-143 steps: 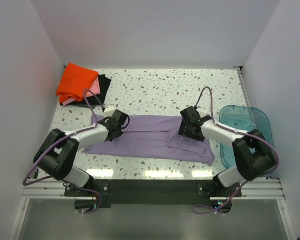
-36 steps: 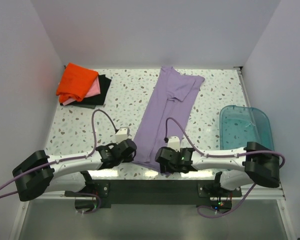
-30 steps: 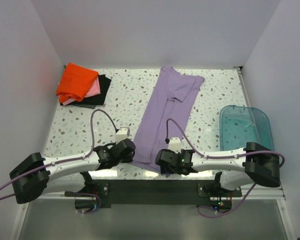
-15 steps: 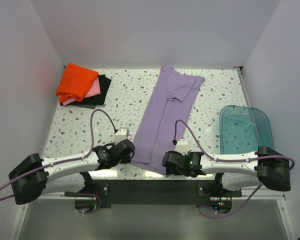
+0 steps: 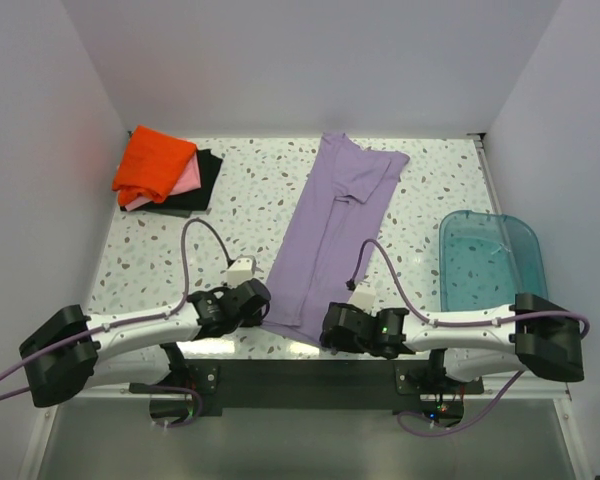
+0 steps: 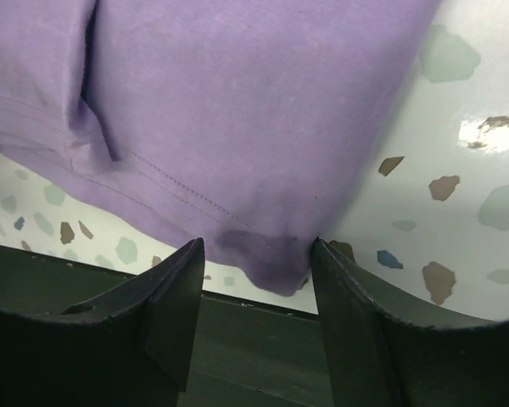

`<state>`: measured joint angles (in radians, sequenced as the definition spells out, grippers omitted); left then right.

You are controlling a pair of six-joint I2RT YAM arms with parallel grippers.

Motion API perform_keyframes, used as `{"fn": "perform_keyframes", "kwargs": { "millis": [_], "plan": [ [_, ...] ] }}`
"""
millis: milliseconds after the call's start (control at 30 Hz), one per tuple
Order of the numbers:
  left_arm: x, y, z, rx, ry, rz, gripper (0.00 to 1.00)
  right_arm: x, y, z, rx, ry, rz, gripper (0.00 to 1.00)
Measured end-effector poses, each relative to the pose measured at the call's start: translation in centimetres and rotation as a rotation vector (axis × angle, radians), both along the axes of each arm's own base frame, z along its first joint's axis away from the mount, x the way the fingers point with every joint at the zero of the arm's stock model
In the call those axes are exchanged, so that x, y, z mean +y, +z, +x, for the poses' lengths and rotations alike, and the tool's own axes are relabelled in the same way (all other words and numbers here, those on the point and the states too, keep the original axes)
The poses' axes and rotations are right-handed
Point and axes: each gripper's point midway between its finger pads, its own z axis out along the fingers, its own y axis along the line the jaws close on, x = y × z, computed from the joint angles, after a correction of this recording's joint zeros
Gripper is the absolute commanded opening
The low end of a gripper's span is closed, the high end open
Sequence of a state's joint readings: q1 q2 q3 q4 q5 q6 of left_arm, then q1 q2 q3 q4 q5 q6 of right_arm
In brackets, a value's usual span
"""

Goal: Fold and stack the t-shirts
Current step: Fold the tshirt

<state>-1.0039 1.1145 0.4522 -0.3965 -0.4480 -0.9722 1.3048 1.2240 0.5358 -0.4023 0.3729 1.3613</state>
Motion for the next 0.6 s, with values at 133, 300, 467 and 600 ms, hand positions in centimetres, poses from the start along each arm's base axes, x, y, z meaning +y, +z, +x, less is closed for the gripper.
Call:
{"fn": "perform_keyframes", "kwargs": {
  "millis": [133, 300, 467, 600],
  "plan": [
    [0.1, -0.5, -0.2, 0.019, -0.004, 0.014, 0.41, 0.8, 0.0, -0.4, 0.023, -0.041, 0.055, 0.5],
    [-0.2, -0.6, 0.0, 0.013, -0.003, 0.009, 0.38, 1.1, -0.1, -1.1, 0.051, -0.087, 0.093, 0.5],
    [-0.8, -0.7, 0.4, 0.001, -0.009, -0.003, 0.31, 0.7, -0.1, -1.5, 0.074, -0.128, 0.133, 0.5],
    [-1.3, -0.7, 0.5, -0.003, -0.021, -0.02, 0.23, 0.6, -0.1, -1.6, 0.081, -0.146, 0.135, 0.5]
  ]
}}
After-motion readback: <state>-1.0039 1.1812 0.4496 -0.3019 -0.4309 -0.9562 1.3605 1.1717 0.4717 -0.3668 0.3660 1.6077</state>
